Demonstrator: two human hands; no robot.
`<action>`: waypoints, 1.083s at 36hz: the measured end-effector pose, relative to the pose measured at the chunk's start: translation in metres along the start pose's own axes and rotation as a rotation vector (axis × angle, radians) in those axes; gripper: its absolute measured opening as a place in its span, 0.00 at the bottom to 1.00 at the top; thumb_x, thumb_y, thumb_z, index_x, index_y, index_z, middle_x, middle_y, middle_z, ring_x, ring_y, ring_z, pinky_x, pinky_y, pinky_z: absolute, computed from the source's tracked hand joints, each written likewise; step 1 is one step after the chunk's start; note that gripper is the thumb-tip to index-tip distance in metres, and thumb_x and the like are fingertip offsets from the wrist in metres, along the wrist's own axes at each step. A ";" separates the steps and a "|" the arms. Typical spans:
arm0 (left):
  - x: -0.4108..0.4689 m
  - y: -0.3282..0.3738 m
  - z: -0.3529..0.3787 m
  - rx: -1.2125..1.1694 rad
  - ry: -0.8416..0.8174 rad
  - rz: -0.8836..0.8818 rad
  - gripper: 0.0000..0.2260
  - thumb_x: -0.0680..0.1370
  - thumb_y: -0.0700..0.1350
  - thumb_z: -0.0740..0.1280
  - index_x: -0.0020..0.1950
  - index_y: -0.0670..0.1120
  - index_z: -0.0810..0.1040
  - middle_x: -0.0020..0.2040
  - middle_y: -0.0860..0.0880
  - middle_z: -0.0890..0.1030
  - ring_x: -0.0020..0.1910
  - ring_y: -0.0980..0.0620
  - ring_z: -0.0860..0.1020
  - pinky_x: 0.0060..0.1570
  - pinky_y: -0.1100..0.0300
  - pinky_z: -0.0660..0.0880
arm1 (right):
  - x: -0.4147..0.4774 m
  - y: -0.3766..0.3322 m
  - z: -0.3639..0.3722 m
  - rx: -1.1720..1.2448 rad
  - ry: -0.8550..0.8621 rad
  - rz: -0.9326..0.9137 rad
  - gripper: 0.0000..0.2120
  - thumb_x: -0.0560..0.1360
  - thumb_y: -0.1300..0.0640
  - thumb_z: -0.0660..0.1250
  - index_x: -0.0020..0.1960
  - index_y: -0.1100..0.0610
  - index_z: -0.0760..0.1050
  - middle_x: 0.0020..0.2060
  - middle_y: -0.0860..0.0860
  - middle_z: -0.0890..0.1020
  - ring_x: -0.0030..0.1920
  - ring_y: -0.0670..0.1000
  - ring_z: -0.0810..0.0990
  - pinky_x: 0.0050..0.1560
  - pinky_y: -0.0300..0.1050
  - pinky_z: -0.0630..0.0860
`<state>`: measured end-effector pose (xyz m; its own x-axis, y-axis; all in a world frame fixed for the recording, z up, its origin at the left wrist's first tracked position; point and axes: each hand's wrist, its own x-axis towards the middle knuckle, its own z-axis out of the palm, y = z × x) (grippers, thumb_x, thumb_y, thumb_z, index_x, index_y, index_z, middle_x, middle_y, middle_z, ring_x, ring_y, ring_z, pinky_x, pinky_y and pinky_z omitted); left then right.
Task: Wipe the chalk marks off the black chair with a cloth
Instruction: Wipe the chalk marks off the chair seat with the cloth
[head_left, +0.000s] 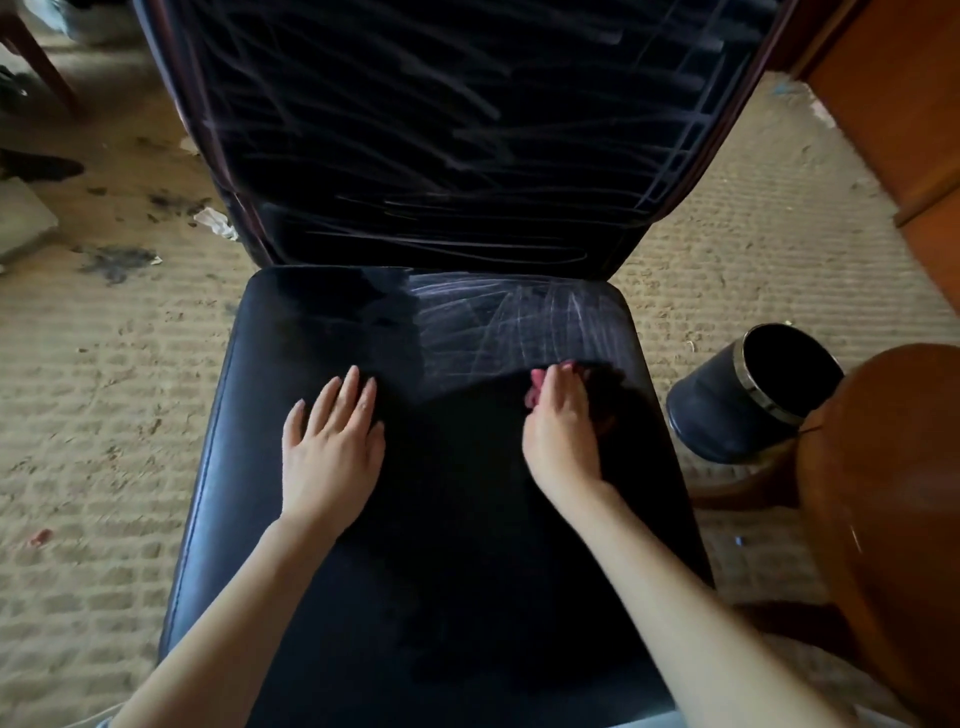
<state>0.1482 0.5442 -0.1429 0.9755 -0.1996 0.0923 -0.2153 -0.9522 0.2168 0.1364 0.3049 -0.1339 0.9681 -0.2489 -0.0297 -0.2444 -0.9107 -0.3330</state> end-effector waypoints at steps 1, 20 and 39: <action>0.004 0.001 0.003 -0.013 0.009 -0.049 0.23 0.79 0.51 0.53 0.73 0.46 0.68 0.74 0.46 0.65 0.73 0.46 0.63 0.69 0.46 0.57 | -0.002 -0.015 0.009 0.033 0.002 -0.044 0.24 0.73 0.70 0.56 0.68 0.75 0.64 0.64 0.72 0.70 0.67 0.70 0.68 0.69 0.63 0.65; 0.010 0.001 0.007 -0.064 0.049 -0.217 0.25 0.78 0.48 0.51 0.74 0.44 0.65 0.75 0.47 0.63 0.75 0.47 0.60 0.72 0.45 0.53 | -0.006 -0.041 0.012 -0.175 -0.076 -0.420 0.25 0.67 0.59 0.58 0.63 0.64 0.77 0.60 0.56 0.80 0.61 0.54 0.79 0.66 0.65 0.65; 0.007 -0.002 0.013 0.076 -0.009 -0.100 0.29 0.77 0.52 0.50 0.77 0.43 0.56 0.77 0.46 0.56 0.77 0.49 0.54 0.73 0.51 0.45 | 0.011 -0.152 0.053 -0.140 -0.172 -0.387 0.23 0.83 0.59 0.47 0.77 0.63 0.51 0.77 0.60 0.54 0.77 0.59 0.47 0.76 0.58 0.46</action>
<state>0.1565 0.5417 -0.1552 0.9924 -0.1049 0.0648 -0.1137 -0.9821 0.1504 0.1869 0.4577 -0.1338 0.9821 0.1667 -0.0882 0.1440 -0.9648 -0.2199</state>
